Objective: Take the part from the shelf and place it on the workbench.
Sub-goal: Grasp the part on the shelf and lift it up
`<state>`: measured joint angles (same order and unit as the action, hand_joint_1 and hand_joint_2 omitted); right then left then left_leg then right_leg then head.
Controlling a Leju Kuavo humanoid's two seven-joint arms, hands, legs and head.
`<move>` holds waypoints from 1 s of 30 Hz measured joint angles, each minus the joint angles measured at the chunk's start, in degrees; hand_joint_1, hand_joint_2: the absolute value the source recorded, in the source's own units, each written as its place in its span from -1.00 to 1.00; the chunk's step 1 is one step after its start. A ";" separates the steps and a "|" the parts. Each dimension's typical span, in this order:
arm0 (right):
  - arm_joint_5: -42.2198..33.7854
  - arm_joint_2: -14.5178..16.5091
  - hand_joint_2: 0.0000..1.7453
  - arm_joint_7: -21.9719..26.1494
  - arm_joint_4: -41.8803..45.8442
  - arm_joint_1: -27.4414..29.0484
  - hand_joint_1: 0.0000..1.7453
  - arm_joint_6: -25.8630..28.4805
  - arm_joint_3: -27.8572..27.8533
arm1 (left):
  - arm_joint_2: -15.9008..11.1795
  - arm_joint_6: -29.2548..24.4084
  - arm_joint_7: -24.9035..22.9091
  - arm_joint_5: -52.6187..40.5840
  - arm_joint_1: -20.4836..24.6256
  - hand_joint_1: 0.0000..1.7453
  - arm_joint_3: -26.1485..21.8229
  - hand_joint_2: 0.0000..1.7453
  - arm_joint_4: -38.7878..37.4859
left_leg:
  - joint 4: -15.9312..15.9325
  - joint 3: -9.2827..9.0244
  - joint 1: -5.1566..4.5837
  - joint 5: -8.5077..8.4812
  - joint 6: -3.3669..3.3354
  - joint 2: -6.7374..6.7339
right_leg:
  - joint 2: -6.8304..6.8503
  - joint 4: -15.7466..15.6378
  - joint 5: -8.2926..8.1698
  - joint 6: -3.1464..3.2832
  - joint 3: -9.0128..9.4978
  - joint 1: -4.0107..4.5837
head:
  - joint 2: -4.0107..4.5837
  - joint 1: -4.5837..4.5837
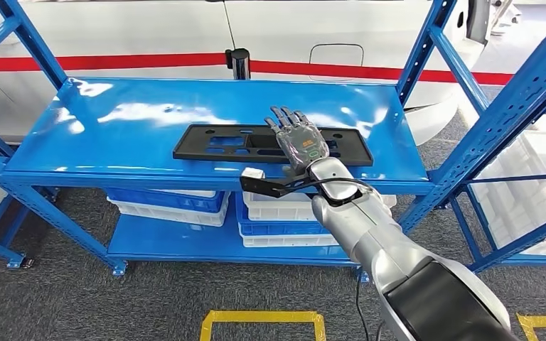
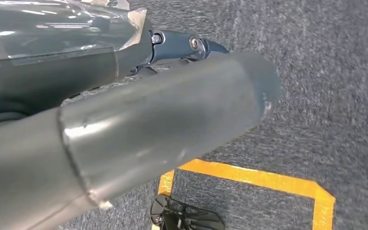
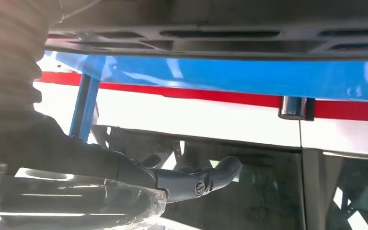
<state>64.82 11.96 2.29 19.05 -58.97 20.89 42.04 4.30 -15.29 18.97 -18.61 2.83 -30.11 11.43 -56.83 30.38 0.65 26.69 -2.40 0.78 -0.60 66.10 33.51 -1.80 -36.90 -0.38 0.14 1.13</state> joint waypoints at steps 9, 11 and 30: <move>0.99 -0.10 1.00 -0.35 -0.39 0.31 -1.00 -0.15 -0.42 | 0.60 -2.26 9.34 -0.06 0.20 -1.00 -0.47 1.00 0.01 | -7.30 3.29 0.17 1.96 2.30 -0.21 | 0.36 -9.59 -10.37 1.94 2.44 -0.63 | -0.01 0.24; 1.06 -0.09 1.00 -0.35 -0.51 0.73 -1.00 -0.15 -0.42 | 0.74 -2.24 10.66 0.03 0.23 -1.00 -0.70 1.00 0.00 | -14.59 8.24 0.41 4.41 2.99 -0.36 | 0.34 -9.63 -9.95 2.53 2.76 -0.67 | -0.01 0.30; 4.80 -2.56 1.00 -5.61 -2.39 3.80 0.94 0.31 -2.76 | 2.02 -7.08 18.91 1.26 0.16 -1.00 -2.98 0.50 1.25 | -0.84 5.56 0.24 -3.15 2.09 -0.21 | 0.01 -10.09 -7.90 1.48 4.48 -0.34 | -0.01 0.25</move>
<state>69.61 9.39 -3.31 16.66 -55.17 21.20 39.27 6.32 -22.37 37.88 -17.34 2.99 -33.09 12.68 -57.68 35.94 0.90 23.53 -0.31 0.57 -0.59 56.00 25.60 -0.31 -32.42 -0.72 0.13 1.37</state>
